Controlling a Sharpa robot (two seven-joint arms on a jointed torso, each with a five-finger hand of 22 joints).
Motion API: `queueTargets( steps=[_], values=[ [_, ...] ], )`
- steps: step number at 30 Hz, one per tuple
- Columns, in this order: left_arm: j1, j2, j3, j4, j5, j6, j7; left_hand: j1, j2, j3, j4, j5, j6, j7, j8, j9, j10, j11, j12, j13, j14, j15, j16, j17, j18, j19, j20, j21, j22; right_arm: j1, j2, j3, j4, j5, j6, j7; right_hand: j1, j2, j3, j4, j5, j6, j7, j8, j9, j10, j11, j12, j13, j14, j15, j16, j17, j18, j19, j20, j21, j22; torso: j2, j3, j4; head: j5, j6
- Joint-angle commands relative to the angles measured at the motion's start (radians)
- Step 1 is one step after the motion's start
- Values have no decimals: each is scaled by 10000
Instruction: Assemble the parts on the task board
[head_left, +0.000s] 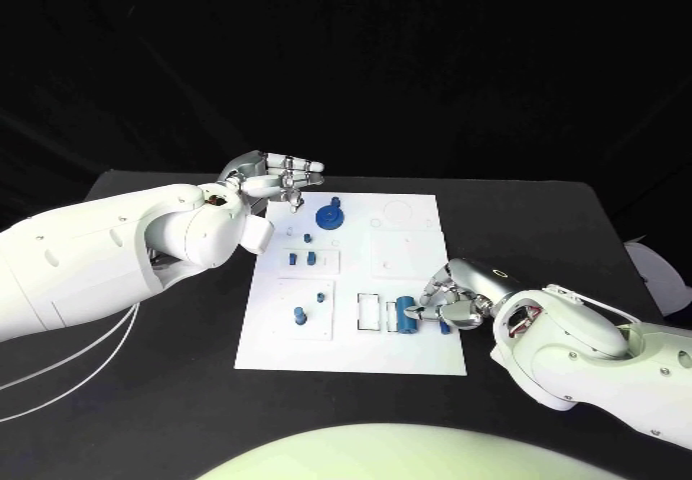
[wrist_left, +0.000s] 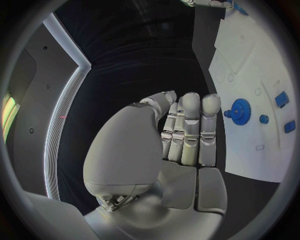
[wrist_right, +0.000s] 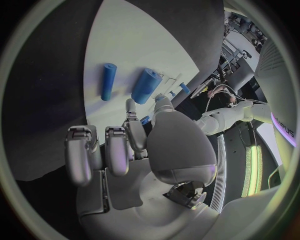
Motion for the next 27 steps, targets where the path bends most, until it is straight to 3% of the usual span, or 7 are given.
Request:
queueTargets(
  steps=[1,16,27],
  values=[
    [2,2,6,35,55,202,59,-163,11,-49,87,12,-65,5,0,-22,-94,8,72,20,-25,21,-2,-17,114,-18,75,-62,-27,-42,87,-7,-97,-125,372,-165,-140,-19,-63,6,19,63,-31,53,28,-54,-29,-2,-20,698,-19,-15,877,-146,774,-46,-42,2440,1,-3,-1,-26,-17],
    [2,16,4,5,221,484,103,-529,48,-285,352,-4,-118,-4,35,-55,-209,14,198,49,-50,49,12,-102,129,-46,119,-221,-142,-207,580,-16,-492,-85,559,-145,-174,55,-37,-12,31,71,-46,91,78,-98,-41,-69,-67,687,-29,-37,835,-129,743,-54,-117,2419,-4,3,2,-93,-29],
    [1,-2,4,11,245,461,134,-543,58,-298,366,-3,-120,-5,38,-57,-215,14,207,51,-55,50,8,-114,130,-48,121,-231,-149,-303,661,-17,-554,-226,1037,-183,321,-19,25,-60,-25,93,-87,210,227,-97,-78,-73,-7,693,-60,-28,866,-136,753,-80,-87,2427,-5,-3,-12,-124,-17]
  ],
)
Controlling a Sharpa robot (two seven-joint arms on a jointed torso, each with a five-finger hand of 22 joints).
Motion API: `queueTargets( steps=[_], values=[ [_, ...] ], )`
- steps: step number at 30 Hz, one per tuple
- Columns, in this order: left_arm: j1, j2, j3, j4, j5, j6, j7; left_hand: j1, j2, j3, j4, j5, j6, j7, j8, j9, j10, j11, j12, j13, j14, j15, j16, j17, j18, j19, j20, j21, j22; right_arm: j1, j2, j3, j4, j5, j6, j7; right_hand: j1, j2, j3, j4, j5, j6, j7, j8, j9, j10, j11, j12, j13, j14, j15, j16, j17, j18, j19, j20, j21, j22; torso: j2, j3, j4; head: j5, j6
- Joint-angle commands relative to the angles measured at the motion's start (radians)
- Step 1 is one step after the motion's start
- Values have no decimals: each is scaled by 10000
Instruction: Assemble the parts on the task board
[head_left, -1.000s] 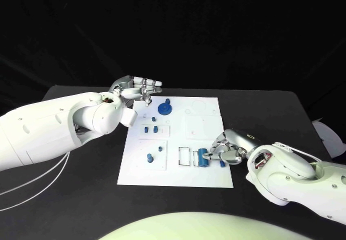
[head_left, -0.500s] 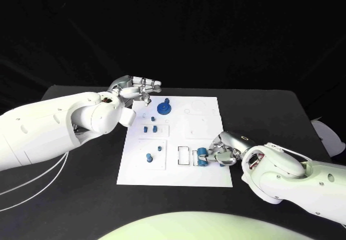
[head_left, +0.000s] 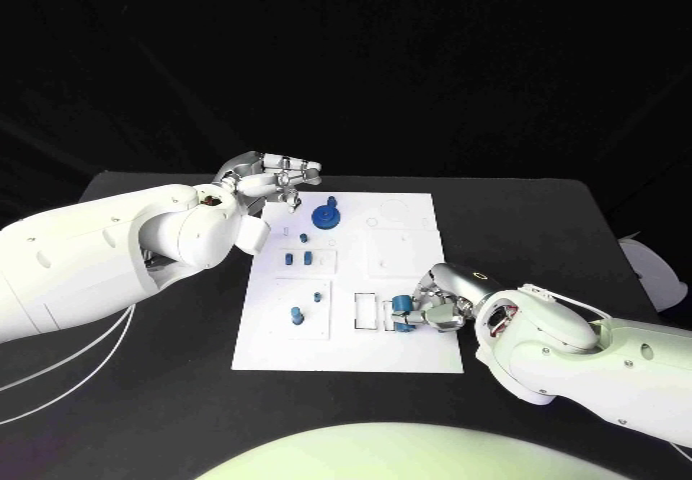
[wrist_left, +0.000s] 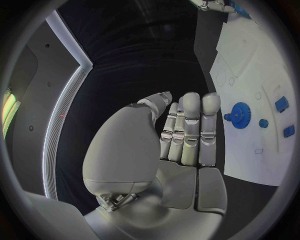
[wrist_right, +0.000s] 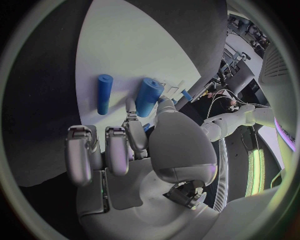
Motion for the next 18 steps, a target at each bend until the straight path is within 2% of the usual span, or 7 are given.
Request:
queueTargets(
  steps=[1,7,9,10,11,15,18],
  values=[
    [3,9,6,28,93,194,116,-98,13,-25,35,-3,-67,-25,38,-14,-68,12,66,16,-52,48,8,-8,130,-12,85,-36,-8,-79,36,-56,-40,-194,656,-87,139,5,27,-61,-15,33,-26,38,29,-67,-44,-47,-6,693,-63,-25,870,-136,752,-84,-11,2421,2,-2,2,-9,7],
    [3,10,6,38,94,209,112,-99,36,-42,46,2,-70,-33,45,-17,-81,5,86,21,-60,46,7,-25,134,-16,87,-60,-25,-86,59,-57,-94,-371,774,-123,396,-16,35,-78,148,19,-38,99,112,-83,-57,-87,-7,695,-75,-23,881,-135,749,-98,-17,2419,-3,3,5,-6,-8],
    [3,13,6,38,94,234,121,-65,41,-46,26,6,-74,-39,50,-20,-92,-1,101,25,-63,42,11,-28,134,-12,86,-66,-28,-87,66,-57,-100,-374,785,-101,574,-21,53,-112,335,9,-42,129,153,-72,-64,-78,22,704,-84,-4,924,-141,760,-105,10,2427,-4,1,6,-57,11],
    [3,17,6,38,93,245,130,-39,43,-49,9,8,-76,-42,53,-21,-100,-3,111,27,-65,39,15,-29,137,-15,84,-80,-38,-88,68,-57,-95,-373,742,-86,715,-22,73,-141,512,8,-48,151,180,-59,-71,-62,50,716,-90,22,982,-147,770,-110,36,2434,-5,1,6,-43,24],
    [3,17,6,38,93,245,130,-30,44,-50,3,9,-78,-42,54,-22,-103,-3,114,28,-67,38,16,-30,138,-16,84,-85,-42,-88,68,-57,-95,-373,742,-86,715,-22,73,-141,512,8,-48,151,180,-59,-71,-62,50,716,-90,22,982,-147,770,-110,36,2434,-5,1,6,-43,24],
    [3,27,6,40,76,268,150,11,56,-50,-21,12,-83,-41,59,-25,-116,-5,131,32,-76,35,13,-48,140,-15,81,-98,-51,-92,19,-56,5,-372,198,-27,1035,58,124,-131,1223,75,-105,253,283,71,-123,106,256,771,-125,145,1245,-190,851,-142,236,2492,-9,10,-6,-20,47],
    [3,29,6,32,70,299,157,34,57,-52,-37,13,-86,-41,62,-28,-125,-5,140,33,-91,34,-3,-81,142,-19,79,-111,-61,-92,-73,-52,135,-266,-288,56,1135,159,155,-98,1541,137,-155,313,338,123,-167,144,315,799,-158,212,1390,-214,897,-166,348,2523,-7,17,-13,-12,68]
  ],
)
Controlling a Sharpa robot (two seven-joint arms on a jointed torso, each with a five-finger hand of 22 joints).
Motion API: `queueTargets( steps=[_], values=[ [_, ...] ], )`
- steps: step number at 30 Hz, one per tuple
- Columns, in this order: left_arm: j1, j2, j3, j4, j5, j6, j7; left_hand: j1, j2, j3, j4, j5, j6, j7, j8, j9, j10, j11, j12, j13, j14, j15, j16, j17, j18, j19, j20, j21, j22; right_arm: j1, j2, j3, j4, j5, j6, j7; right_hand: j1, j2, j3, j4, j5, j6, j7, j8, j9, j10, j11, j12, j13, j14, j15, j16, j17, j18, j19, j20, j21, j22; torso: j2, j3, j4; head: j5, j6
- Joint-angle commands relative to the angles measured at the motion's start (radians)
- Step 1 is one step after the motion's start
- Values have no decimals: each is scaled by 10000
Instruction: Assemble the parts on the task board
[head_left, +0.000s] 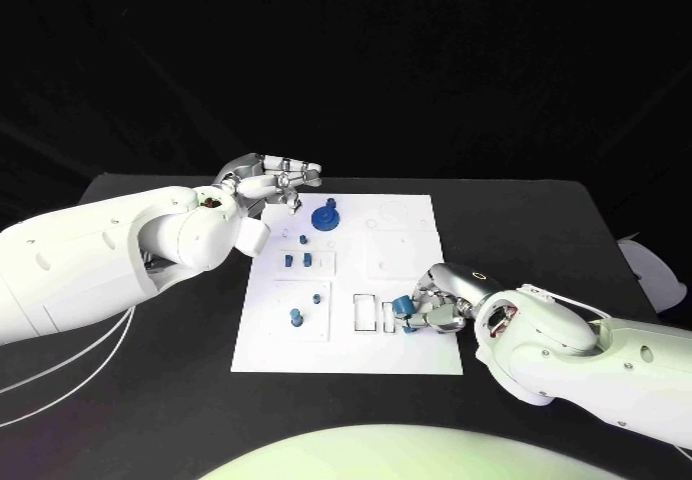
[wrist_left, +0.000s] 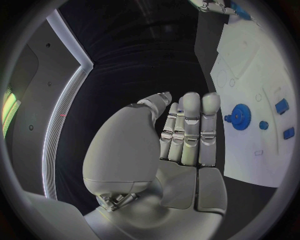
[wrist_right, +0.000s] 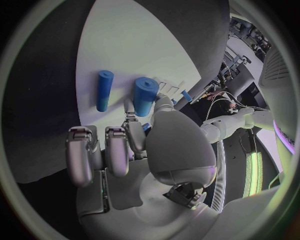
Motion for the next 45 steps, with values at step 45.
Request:
queueTargets(
  steps=[45],
  values=[
    [-11,83,2,-13,38,350,204,260,65,9,-195,24,-84,8,76,-37,-123,6,134,20,-107,-1,-6,-92,147,-21,68,-107,-59,207,1095,-8,-95,2775,-669,697,-1021,1142,-318,27,-897,407,-344,434,508,433,-168,280,440,841,-198,180,1662,-290,1043,-203,433,2629,14,-7,15,134,97]
  ],
)
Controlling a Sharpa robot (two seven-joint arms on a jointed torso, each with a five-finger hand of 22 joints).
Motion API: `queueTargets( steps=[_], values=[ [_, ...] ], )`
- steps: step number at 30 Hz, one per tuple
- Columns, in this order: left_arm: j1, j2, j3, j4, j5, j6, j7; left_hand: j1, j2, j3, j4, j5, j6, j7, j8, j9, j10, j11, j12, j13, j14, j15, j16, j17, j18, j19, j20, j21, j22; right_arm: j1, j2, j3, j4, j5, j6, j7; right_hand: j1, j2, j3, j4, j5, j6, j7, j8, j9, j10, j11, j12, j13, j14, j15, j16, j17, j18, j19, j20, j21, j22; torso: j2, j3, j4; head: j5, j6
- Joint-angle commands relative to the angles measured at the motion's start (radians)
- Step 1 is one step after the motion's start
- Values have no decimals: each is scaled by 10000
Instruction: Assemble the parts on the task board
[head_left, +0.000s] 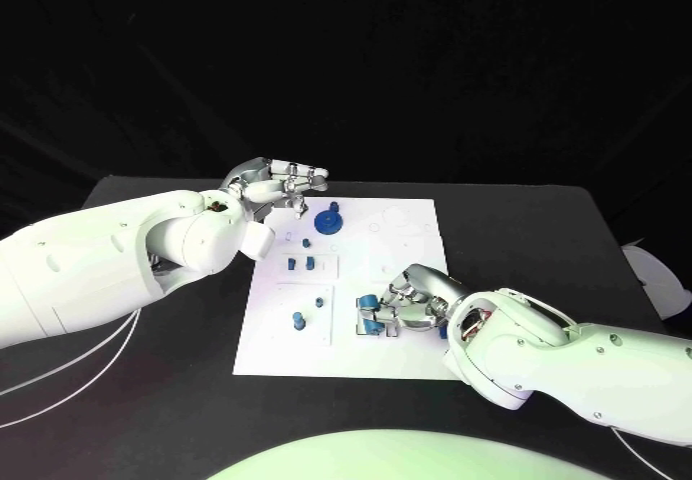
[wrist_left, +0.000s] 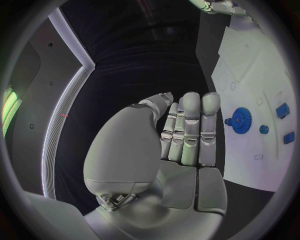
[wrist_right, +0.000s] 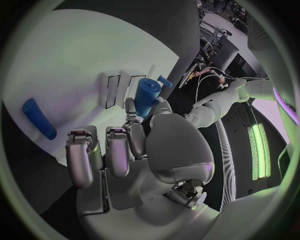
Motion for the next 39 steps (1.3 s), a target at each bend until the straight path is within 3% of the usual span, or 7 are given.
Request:
queueTargets(
  steps=[1,13,21,27,30,32,39],
  values=[
    [3,8,6,35,38,124,97,99,-15,-6,-67,24,-84,9,19,-9,-50,4,22,16,-35,2,-6,-9,148,-21,68,-67,-8,-10,75,0,-104,103,301,42,-60,-5,-76,-5,-48,433,-332,56,14,96,-37,52,129,836,-64,40,1645,-138,1043,-63,35,2634,-5,-2,1,48,-26],
    [4,-22,6,63,38,96,31,248,40,70,-171,34,-94,19,36,-21,-89,9,68,19,-50,-2,23,-3,148,-7,57,-65,-1,-8,169,0,-359,132,649,-101,-116,-52,-177,-7,-152,446,-349,109,75,136,-53,118,209,825,-80,18,1599,-138,1043,-78,35,2634,-5,-4,-21,83,-85],
    [4,-41,6,75,37,94,24,258,43,75,-179,35,-95,20,37,-22,-92,10,71,19,-53,-3,22,-8,148,-7,57,-66,-1,-7,176,0,-369,25,830,-238,-298,-124,-395,0,-552,420,-358,185,181,142,-63,102,236,821,-91,7,1583,-138,1043,-95,35,2634,-10,4,-21,89,-111],
    [5,-50,6,79,36,92,18,258,43,75,-179,35,-95,20,37,-22,-92,10,71,19,-53,-3,22,-8,148,-7,57,-66,-1,-7,179,0,-380,-75,628,-308,-1062,-576,-610,34,-1702,316,-332,273,331,67,-34,-80,144,783,-74,-79,1419,-101,972,-83,-130,2584,-14,3,-19,91,-95],
    [5,-54,6,80,36,98,13,258,43,75,-179,35,-95,20,37,-22,-92,10,71,19,-53,-3,22,-8,148,-7,57,-66,-1,-7,180,0,-390,-180,455,-335,-1948,-1360,-306,66,-2180,156,-277,276,394,-109,12,-441,-120,724,-37,-209,1170,-30,835,-58,-449,2489,-14,3,-22,93,-86],
    [5,-60,6,80,36,101,10,258,43,75,-179,35,-95,20,37,-22,-92,10,71,19,-53,-3,22,-8,148,-7,57,-66,-1,-7,183,0,-384,-254,355,-328,-2458,-1714,-69,70,-2424,72,-251,297,434,-180,38,-577,-211,706,-17,-258,1089,-6,787,-37,-559,2457,-11,4,-24,97,-78],
    [5,-65,6,75,35,108,4,258,43,75,-179,35,-95,20,37,-22,-92,10,71,19,-53,-3,22,-8,148,-7,57,-66,-1,-10,98,1,-200,-692,91,-215,-2503,-1618,262,52,-2401,22,-247,373,508,-194,42,-632,-228,706,-7,-284,1062,0,776,-19,-588,2449,-13,7,-13,101,-118]
  ],
)
